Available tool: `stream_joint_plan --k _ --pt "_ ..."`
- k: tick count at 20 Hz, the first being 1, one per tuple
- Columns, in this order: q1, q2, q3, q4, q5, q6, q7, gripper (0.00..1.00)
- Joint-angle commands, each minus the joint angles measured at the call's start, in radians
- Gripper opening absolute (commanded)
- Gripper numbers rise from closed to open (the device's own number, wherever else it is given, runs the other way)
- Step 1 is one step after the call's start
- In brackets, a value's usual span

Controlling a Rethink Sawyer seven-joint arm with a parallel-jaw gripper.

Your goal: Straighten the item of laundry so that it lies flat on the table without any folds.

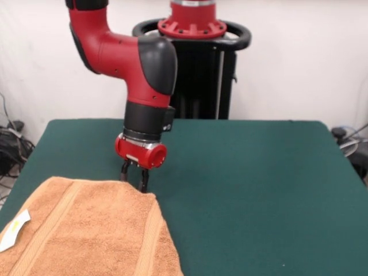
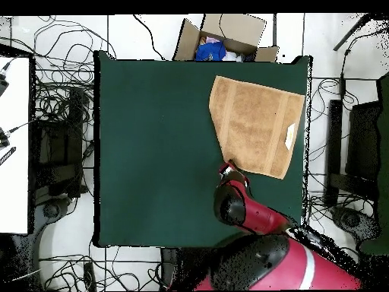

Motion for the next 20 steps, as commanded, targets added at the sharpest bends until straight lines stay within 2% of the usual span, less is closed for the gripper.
stream_joint_plan --k 1,4,8,20 --pt "-0.016 0.049 0.263 -0.051 -0.029 -0.186 0.321 1.00" --pt "-0.055 0.069 0.318 -0.043 -0.059 -0.288 0.373 1.00" --pt "-0.100 0.086 0.380 -0.035 -0.086 -0.366 0.410 1.00" --pt "-0.146 0.115 0.446 -0.043 -0.110 -0.446 0.421 1.00"
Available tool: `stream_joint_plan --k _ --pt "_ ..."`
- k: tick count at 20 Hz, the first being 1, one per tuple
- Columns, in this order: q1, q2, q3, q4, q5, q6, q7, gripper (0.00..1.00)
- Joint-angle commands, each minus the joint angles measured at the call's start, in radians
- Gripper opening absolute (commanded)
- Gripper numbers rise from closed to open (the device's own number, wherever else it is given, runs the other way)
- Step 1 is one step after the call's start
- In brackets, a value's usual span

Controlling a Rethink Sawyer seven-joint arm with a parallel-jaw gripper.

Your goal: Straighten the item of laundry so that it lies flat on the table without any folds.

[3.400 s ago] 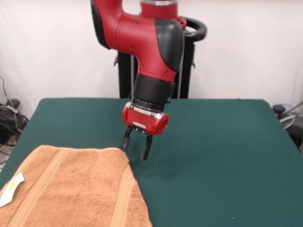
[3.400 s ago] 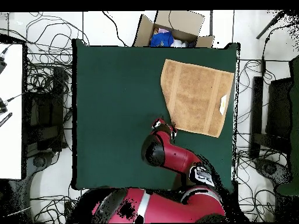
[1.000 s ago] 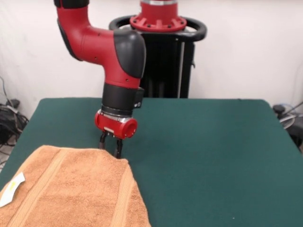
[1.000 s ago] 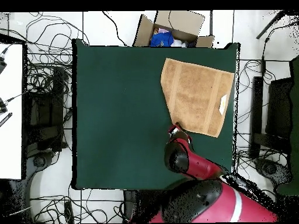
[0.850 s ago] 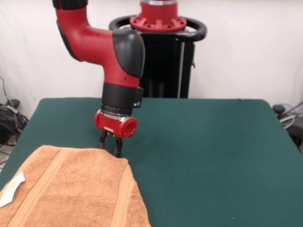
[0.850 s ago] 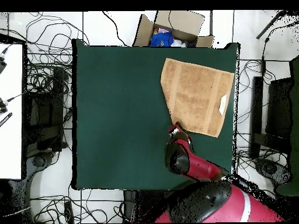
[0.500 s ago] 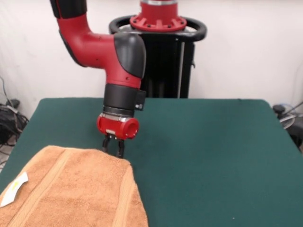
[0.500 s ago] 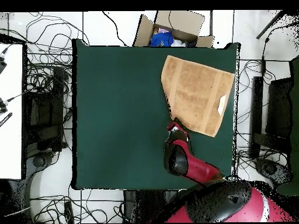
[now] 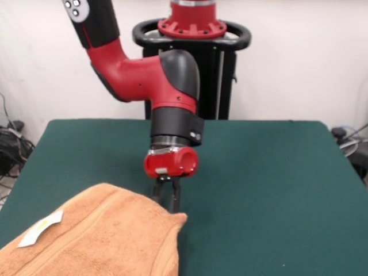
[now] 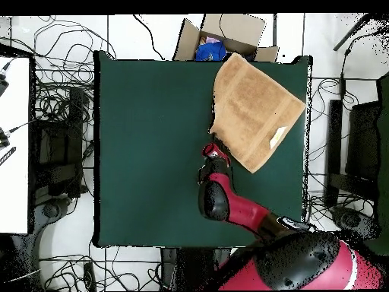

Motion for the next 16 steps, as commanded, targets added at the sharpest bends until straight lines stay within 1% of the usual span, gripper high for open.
stream_joint_plan --k 1,3,5,7,8,10,12,16 --pt "0.002 0.028 0.149 -0.083 -0.014 -0.040 0.296 1.00" --pt "0.004 0.030 0.145 -0.085 -0.010 -0.047 0.289 1.00" --pt "0.073 0.011 0.038 -0.082 0.087 0.110 0.159 1.00" --pt "0.187 0.012 -0.122 -0.105 0.193 0.250 -0.003 1.00" --pt "0.207 0.026 -0.153 -0.125 0.187 0.239 -0.029 1.00" --pt "0.237 0.038 -0.194 -0.148 0.191 0.236 -0.043 1.00" --pt "0.250 0.043 -0.213 -0.165 0.179 0.214 -0.023 1.00" --pt "0.247 0.045 -0.210 -0.181 0.132 0.170 0.051 1.00"
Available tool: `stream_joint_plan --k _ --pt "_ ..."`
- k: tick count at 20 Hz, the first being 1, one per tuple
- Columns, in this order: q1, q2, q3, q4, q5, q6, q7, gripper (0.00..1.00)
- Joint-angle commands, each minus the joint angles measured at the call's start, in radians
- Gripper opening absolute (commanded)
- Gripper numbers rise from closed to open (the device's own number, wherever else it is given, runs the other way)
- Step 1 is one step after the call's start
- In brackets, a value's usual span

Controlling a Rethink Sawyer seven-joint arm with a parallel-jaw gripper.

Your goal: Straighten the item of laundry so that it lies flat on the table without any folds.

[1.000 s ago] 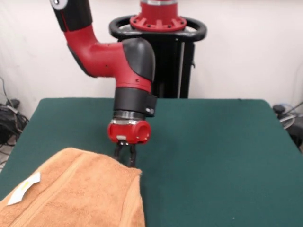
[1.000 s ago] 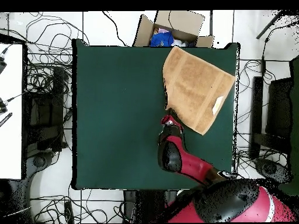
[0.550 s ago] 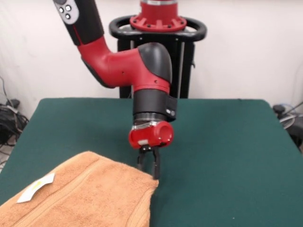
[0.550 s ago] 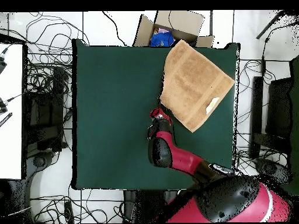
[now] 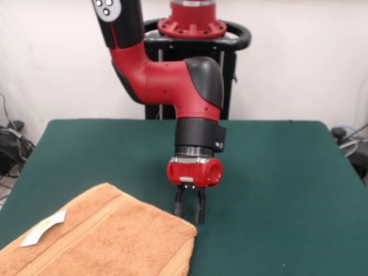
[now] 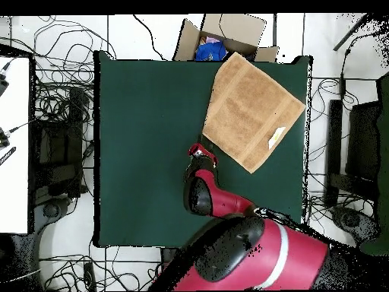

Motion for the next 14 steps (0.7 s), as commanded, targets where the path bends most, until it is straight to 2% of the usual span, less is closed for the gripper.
stream_joint_plan --k 1,4,11,14 --pt "0.034 0.050 -0.075 -0.134 0.031 0.087 0.045 1.00" --pt "0.030 0.027 -0.076 -0.124 0.013 0.083 0.064 1.00" --pt "0.038 0.043 -0.078 -0.153 -0.005 0.023 0.082 1.00" --pt "0.021 0.072 -0.050 -0.190 -0.066 0.019 0.090 1.00"
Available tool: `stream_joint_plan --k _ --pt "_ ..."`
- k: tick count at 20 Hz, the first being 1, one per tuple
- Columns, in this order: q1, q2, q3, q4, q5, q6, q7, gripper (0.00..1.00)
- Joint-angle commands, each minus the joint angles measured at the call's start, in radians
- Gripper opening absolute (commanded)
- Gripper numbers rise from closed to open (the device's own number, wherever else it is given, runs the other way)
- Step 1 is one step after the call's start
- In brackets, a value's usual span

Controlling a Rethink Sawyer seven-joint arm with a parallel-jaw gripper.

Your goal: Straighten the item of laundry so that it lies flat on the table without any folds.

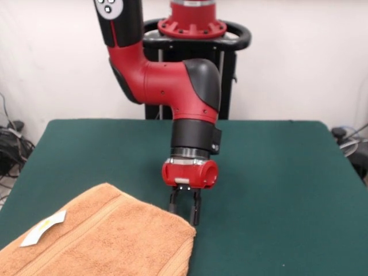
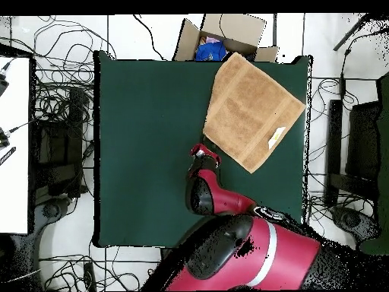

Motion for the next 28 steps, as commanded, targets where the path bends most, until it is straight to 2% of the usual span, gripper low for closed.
stream_joint_plan --k 1,4,9,18,28 --pt "-0.014 0.077 0.012 -0.172 -0.069 0.024 0.097 1.00" --pt "-0.025 0.103 0.036 -0.201 -0.110 0.022 0.115 1.00" --pt "-0.023 0.114 0.040 -0.212 -0.122 -0.003 0.133 1.00" --pt "-0.054 0.161 0.090 -0.247 -0.171 -0.115 0.196 1.00" --pt "-0.051 0.184 0.097 -0.247 -0.097 -0.192 0.202 1.00"
